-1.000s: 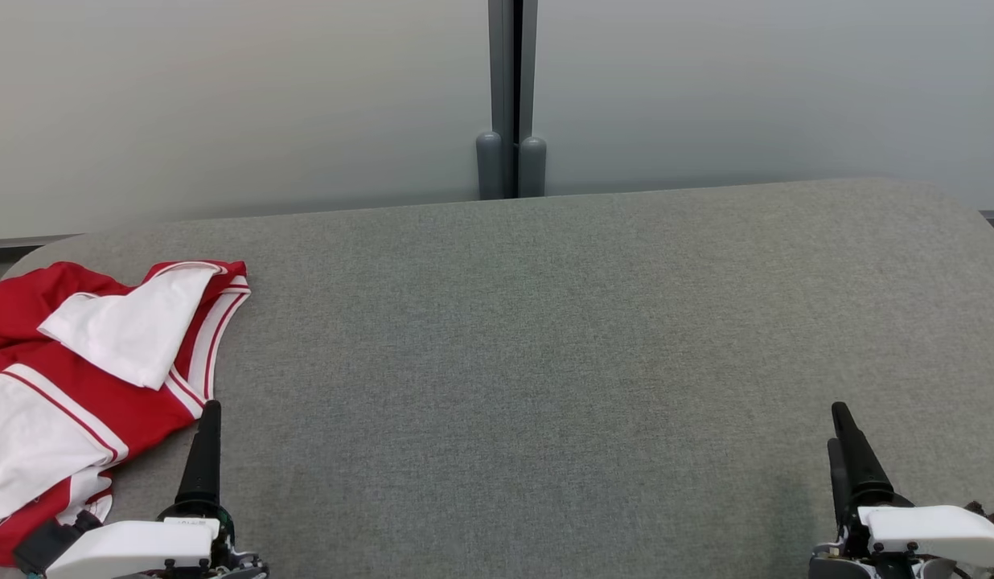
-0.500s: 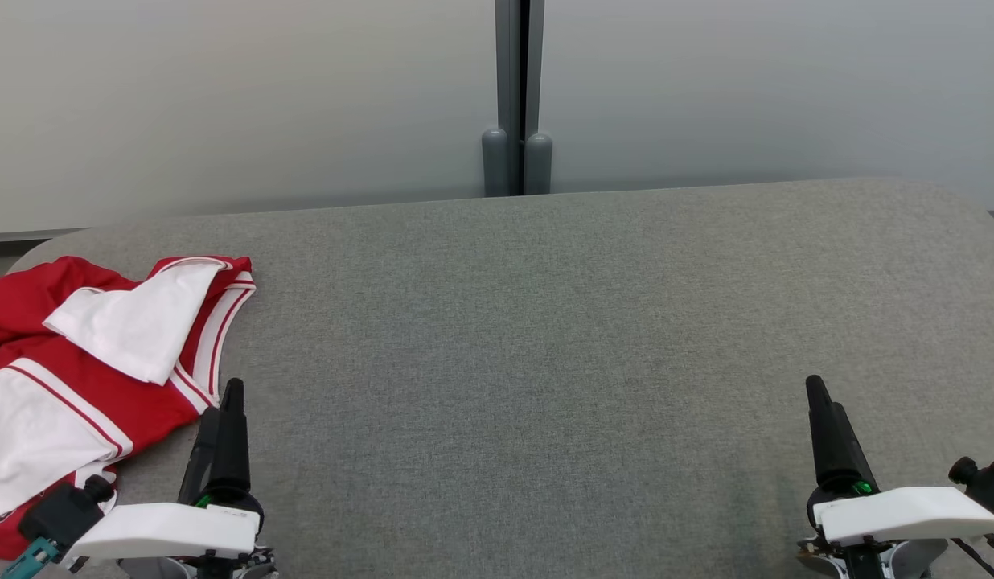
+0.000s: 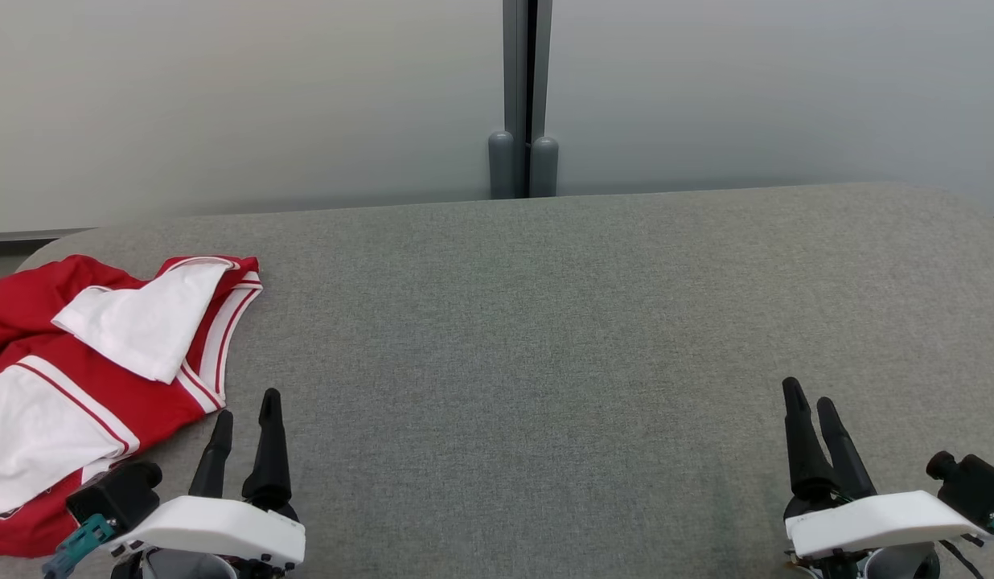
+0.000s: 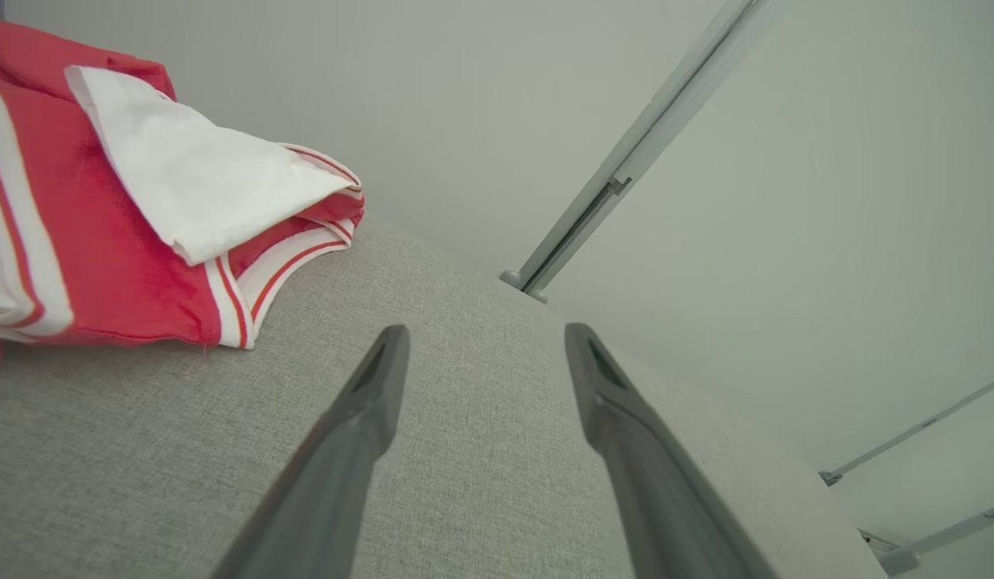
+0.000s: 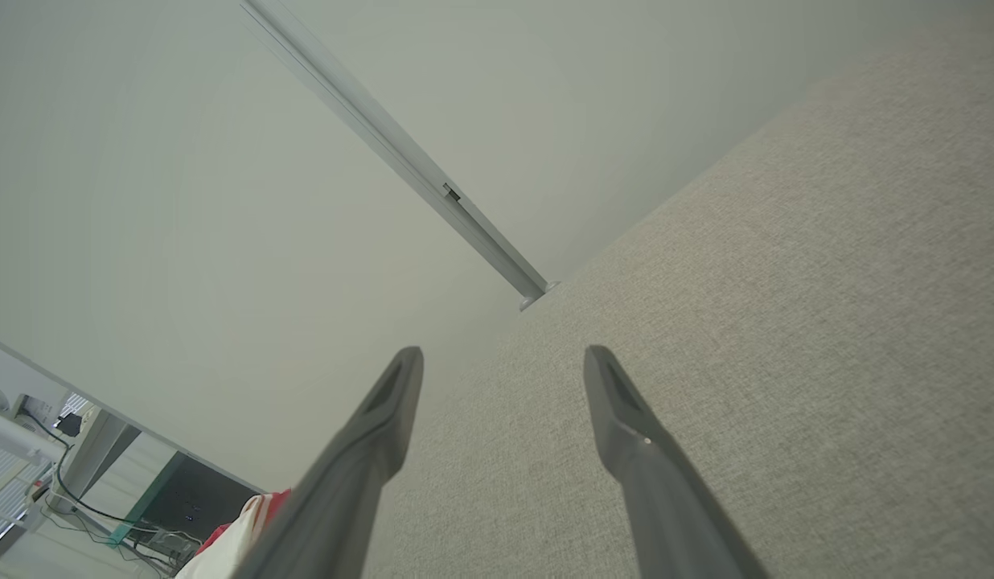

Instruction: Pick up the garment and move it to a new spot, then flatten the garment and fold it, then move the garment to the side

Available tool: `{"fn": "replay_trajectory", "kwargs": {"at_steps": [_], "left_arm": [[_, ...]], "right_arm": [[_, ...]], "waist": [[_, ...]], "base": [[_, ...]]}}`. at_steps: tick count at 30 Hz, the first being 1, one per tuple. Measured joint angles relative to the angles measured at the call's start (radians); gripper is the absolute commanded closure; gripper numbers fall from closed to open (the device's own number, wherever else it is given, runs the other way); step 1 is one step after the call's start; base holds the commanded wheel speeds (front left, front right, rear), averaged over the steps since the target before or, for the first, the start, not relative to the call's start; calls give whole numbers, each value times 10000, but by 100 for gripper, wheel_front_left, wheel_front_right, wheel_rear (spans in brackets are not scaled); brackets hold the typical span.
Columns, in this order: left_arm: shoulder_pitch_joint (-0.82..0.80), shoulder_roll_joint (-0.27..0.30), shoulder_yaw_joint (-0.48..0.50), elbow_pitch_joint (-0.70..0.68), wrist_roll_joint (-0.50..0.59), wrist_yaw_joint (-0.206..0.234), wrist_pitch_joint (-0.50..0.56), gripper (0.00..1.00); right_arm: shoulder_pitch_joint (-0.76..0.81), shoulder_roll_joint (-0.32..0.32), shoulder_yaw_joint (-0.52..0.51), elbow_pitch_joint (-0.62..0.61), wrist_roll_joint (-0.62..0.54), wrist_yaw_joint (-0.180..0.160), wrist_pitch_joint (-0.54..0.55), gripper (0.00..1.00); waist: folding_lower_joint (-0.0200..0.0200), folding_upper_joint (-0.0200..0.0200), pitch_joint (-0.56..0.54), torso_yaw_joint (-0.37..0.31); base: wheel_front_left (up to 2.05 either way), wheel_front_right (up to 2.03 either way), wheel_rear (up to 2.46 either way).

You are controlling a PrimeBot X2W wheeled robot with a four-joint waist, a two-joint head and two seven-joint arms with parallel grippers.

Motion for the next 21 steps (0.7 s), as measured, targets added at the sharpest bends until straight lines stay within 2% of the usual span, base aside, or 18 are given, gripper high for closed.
{"fn": "replay_trajectory", "kwargs": {"at_steps": [9, 21], "left_arm": [[-1, 502, -872, -288, 1009, 924, -280, 0], [1, 825, -1501, -654, 2228, 1582, -614, 0]], "right_arm": [[41, -21, 230, -236, -1051, 0, -290, 0], [58, -44, 715, -88, -2677, 0, -619, 0]], "waist": [[0, 0, -26, -3], [0, 0, -108, -9]], "base": [[0, 0, 0], [0, 0, 0]]}}
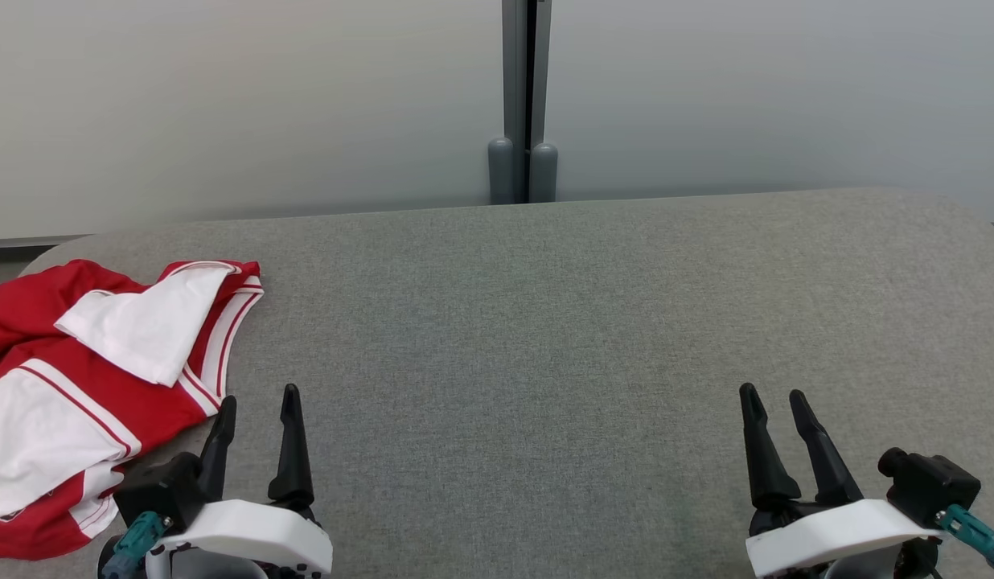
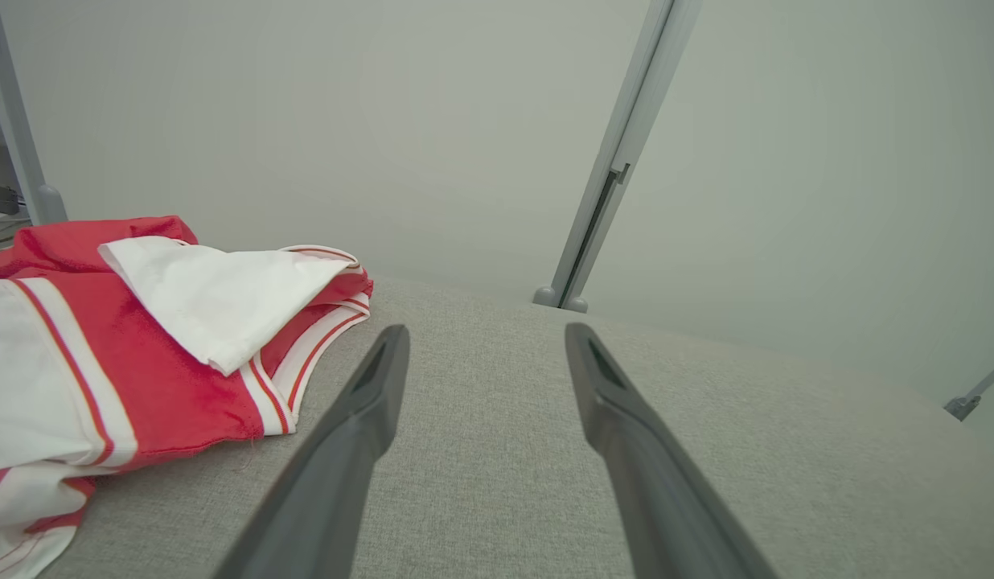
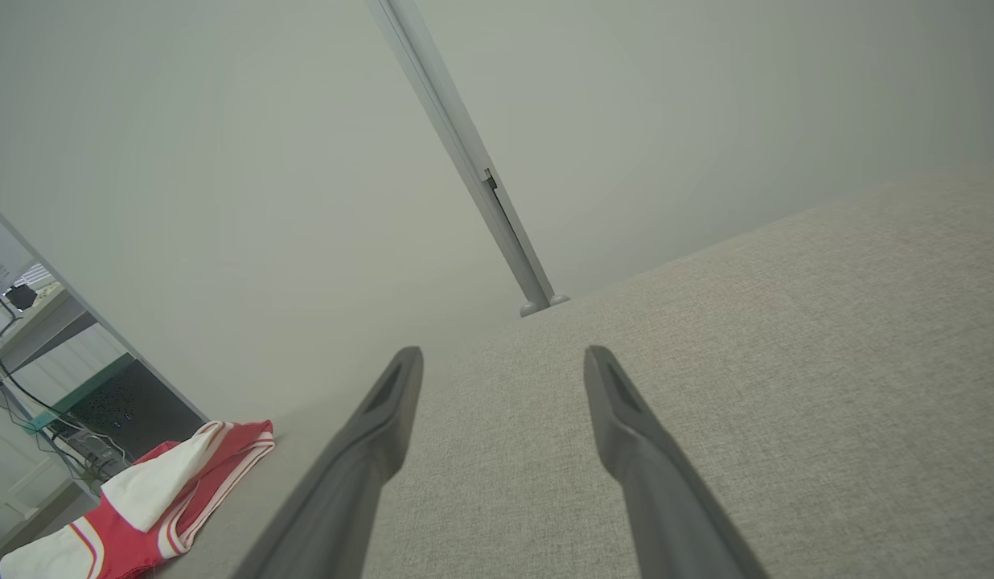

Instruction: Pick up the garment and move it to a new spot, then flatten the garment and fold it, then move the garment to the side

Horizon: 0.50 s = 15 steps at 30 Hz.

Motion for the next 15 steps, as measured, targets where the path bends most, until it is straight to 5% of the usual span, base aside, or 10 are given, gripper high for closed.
{"fn": "replay_trajectory", "kwargs": {"at_steps": [15], "left_arm": [[174, -27, -82, 102, 1250, -46, -387, 0]], "right_arm": [[44, -23, 190, 121, -1436, 2, -393, 0]], "waist": [[0, 0, -24, 62]], "base": [[0, 0, 0]]}}
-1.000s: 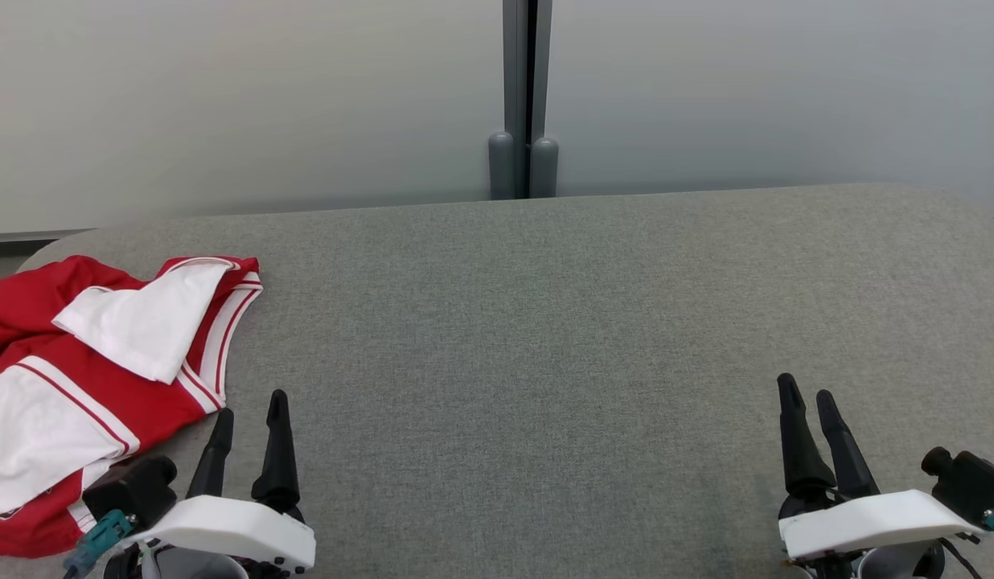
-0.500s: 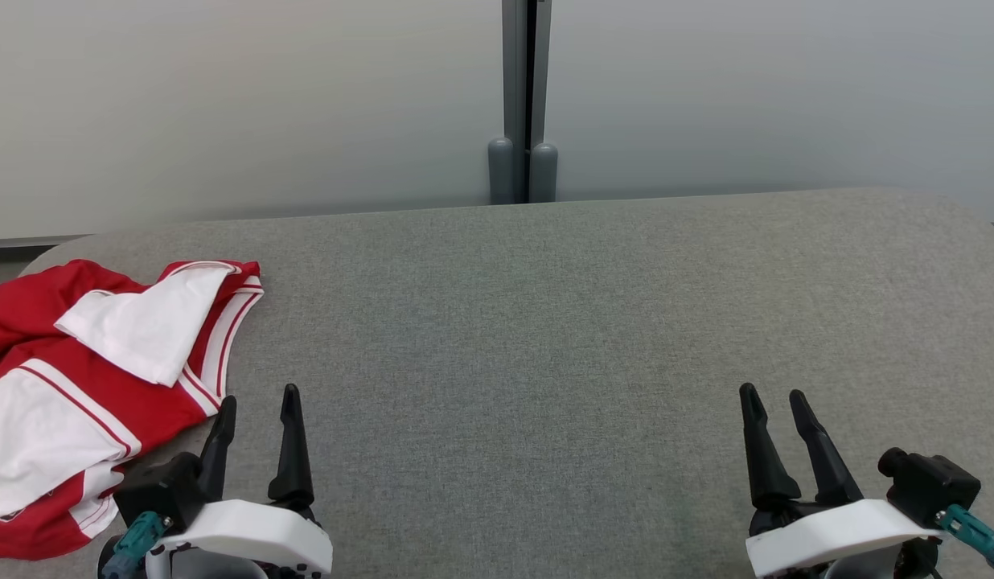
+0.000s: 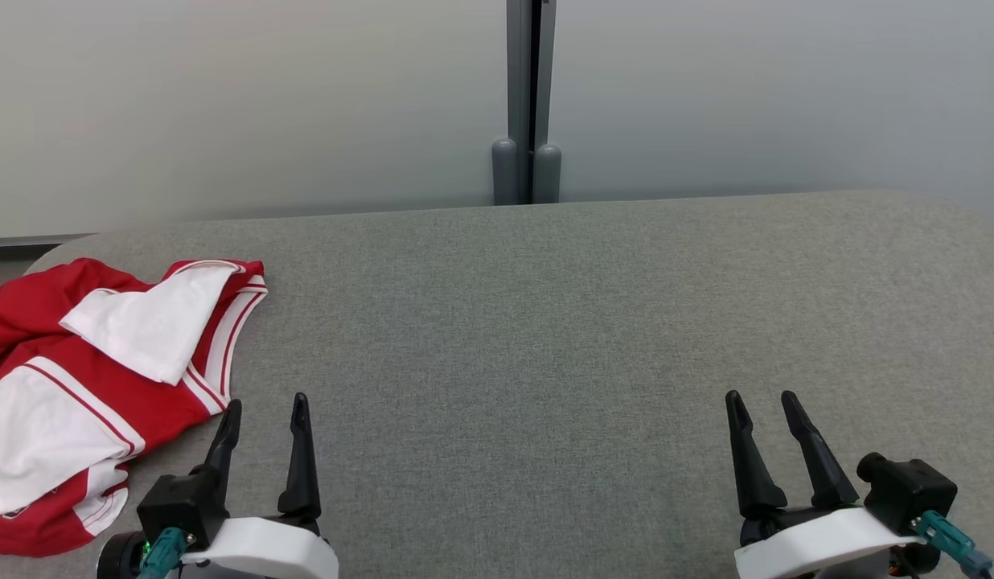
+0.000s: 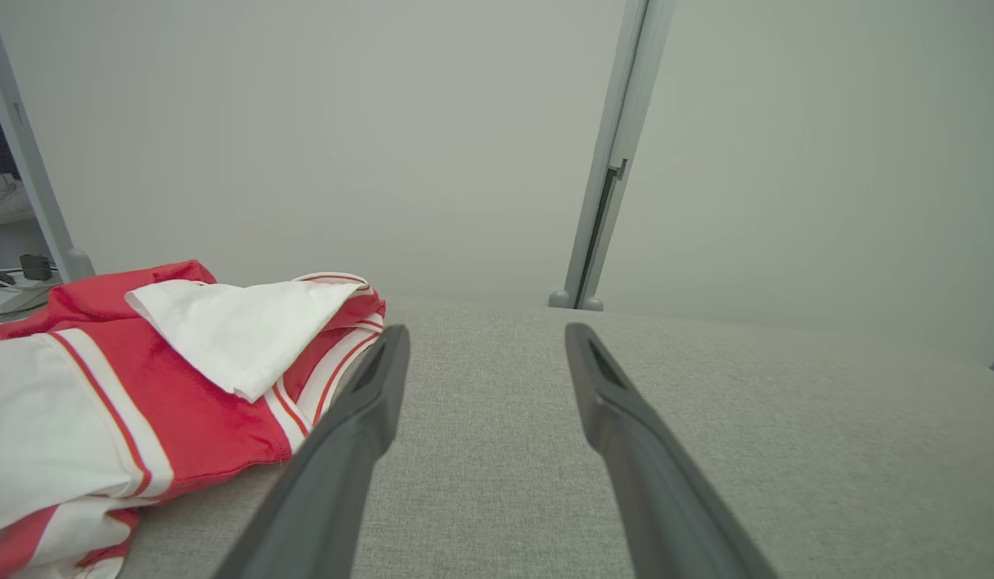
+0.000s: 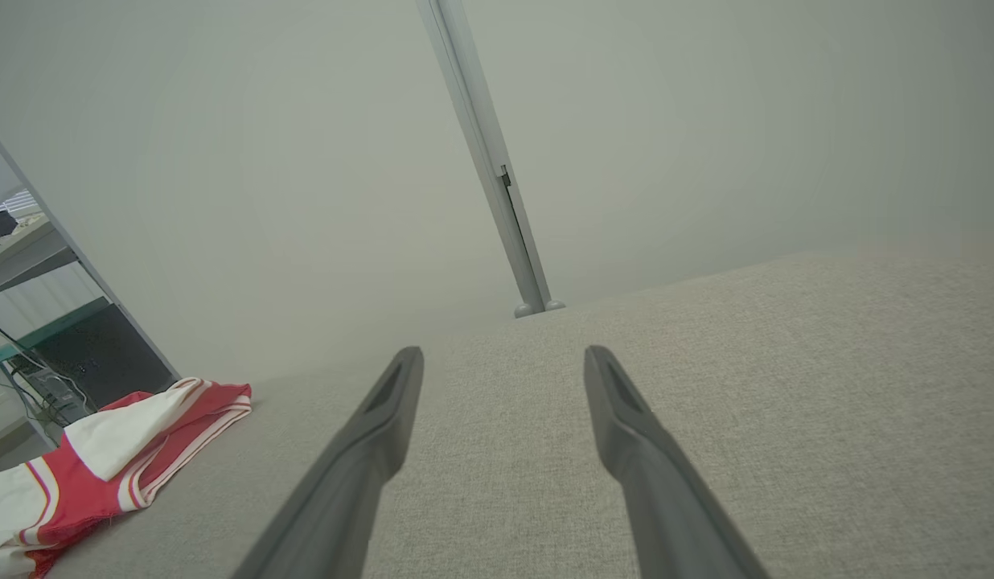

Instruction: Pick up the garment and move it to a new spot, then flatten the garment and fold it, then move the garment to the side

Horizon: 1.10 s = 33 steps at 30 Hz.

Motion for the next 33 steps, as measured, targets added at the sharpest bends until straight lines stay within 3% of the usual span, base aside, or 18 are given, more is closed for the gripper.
{"fn": "replay_trajectory", "kwargs": {"at_steps": [8, 19, 33], "left_arm": [[151, -161, 92, 105, 696, -290, -180, 0], [354, -602, 591, 288, 1615, -1028, -401, 0], [393, -848, 844, 343, 2865, -1275, -663, 0]], "right_arm": [[42, -8, 40, 104, -727, 0, -171, 0], [99, -19, 98, 192, -1507, 0, -405, 0], [103, -27, 249, 201, -2470, 0, -635, 0]], "waist": [[0, 0, -8, 38], [0, 0, -27, 53], [0, 0, -28, 89]], "base": [[0, 0, 0], [0, 0, 0], [0, 0, 0]]}}
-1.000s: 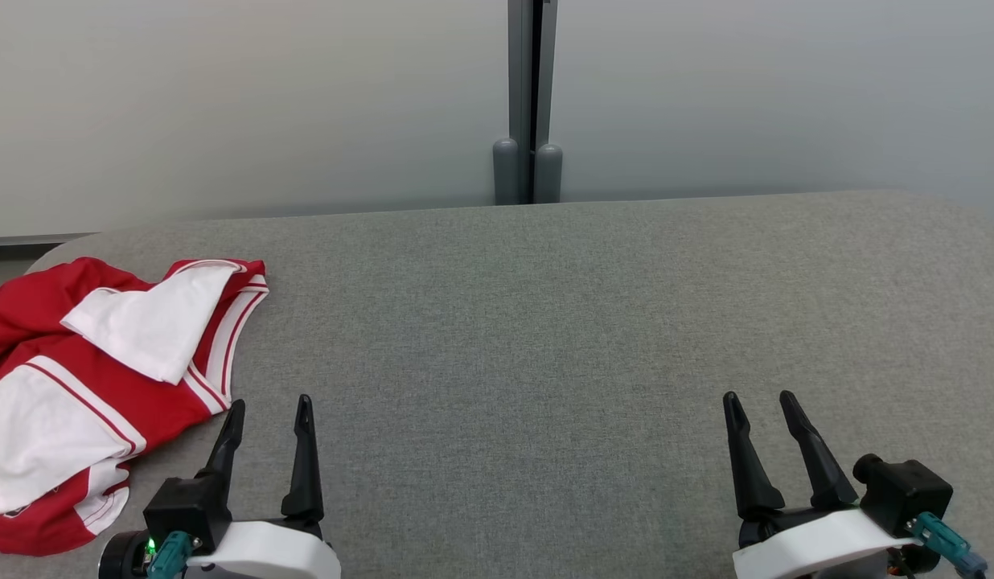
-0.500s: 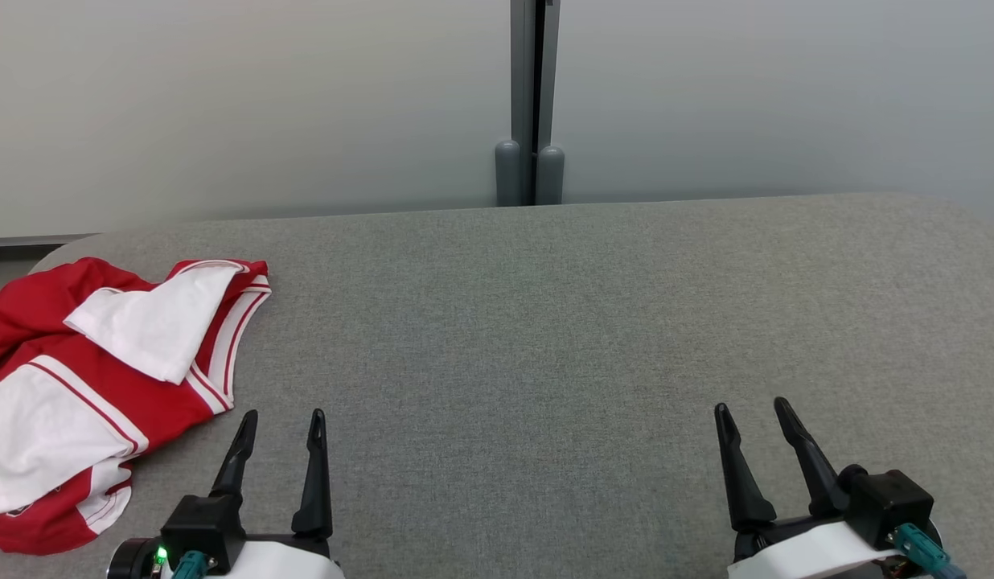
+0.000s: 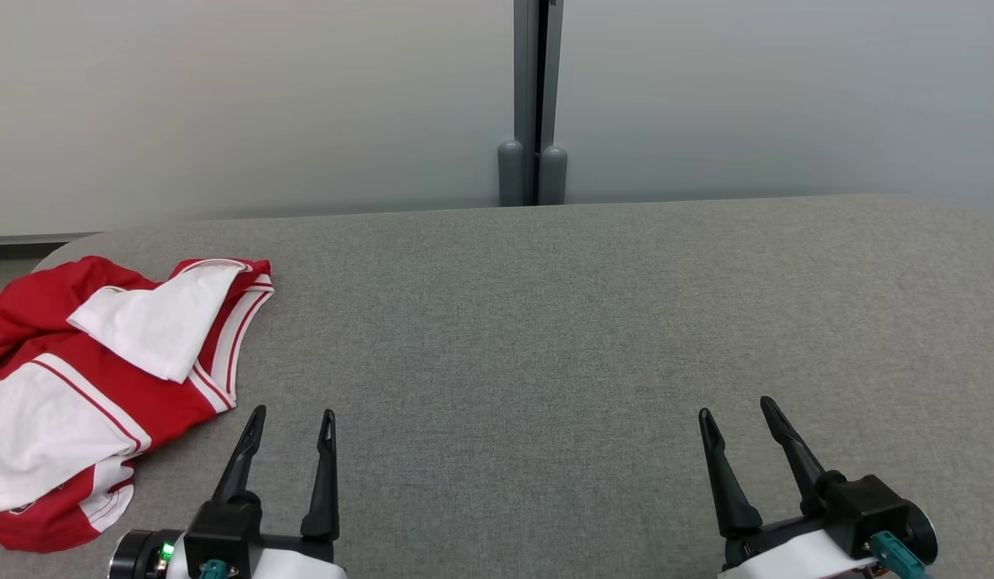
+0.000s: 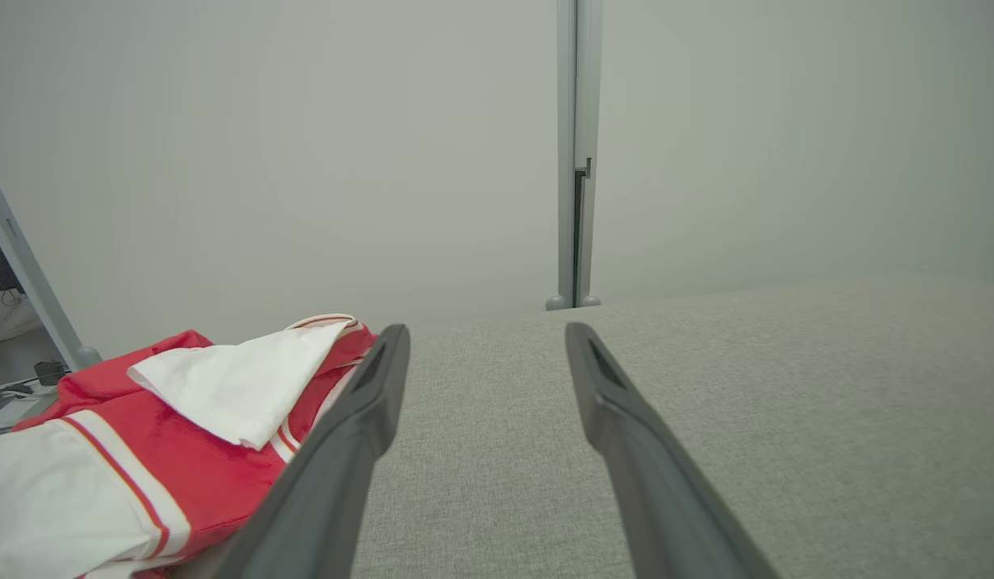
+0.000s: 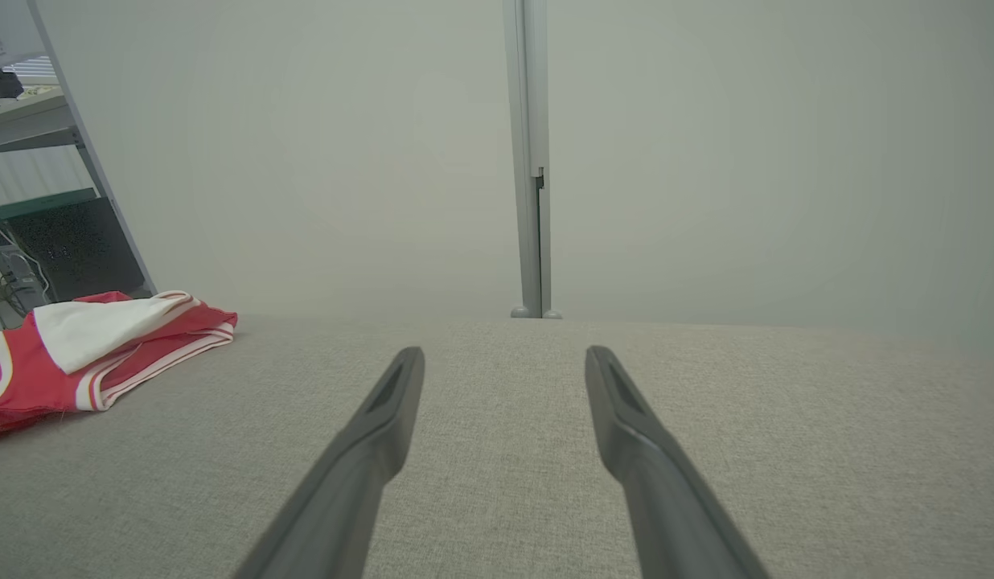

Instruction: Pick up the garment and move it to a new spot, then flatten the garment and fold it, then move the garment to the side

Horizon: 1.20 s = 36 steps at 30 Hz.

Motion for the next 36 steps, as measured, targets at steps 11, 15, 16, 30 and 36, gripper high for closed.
{"fn": "replay_trajectory", "kwargs": {"at_steps": [11, 15, 16, 30, 36], "left_arm": [[123, -77, 61, -35, 895, -100, -182, 0], [133, -98, 96, -38, 963, -128, -209, 0], [133, -105, 109, -36, 965, -130, -209, 0], [168, -263, 313, 65, 917, -259, -215, 0], [273, -286, 389, 98, 963, -291, -217, 0]], "right_arm": [[9, -10, 159, -52, -777, 0, -211, 0], [16, -12, 169, -59, -825, 0, -222, 0], [17, -12, 169, -58, -825, 0, -222, 0], [224, -23, -25, -92, -834, 0, -222, 0], [499, -23, 104, -113, -777, 0, -224, 0]], "waist": [[0, 0, 24, 72], [0, 0, 29, 76], [0, 0, 29, 75], [0, 0, -21, 613], [0, 0, -103, 1659]], "base": [[0, 0, 0], [0, 0, 0], [0, 0, 0], [0, 0, 0], [0, 0, 0]]}}
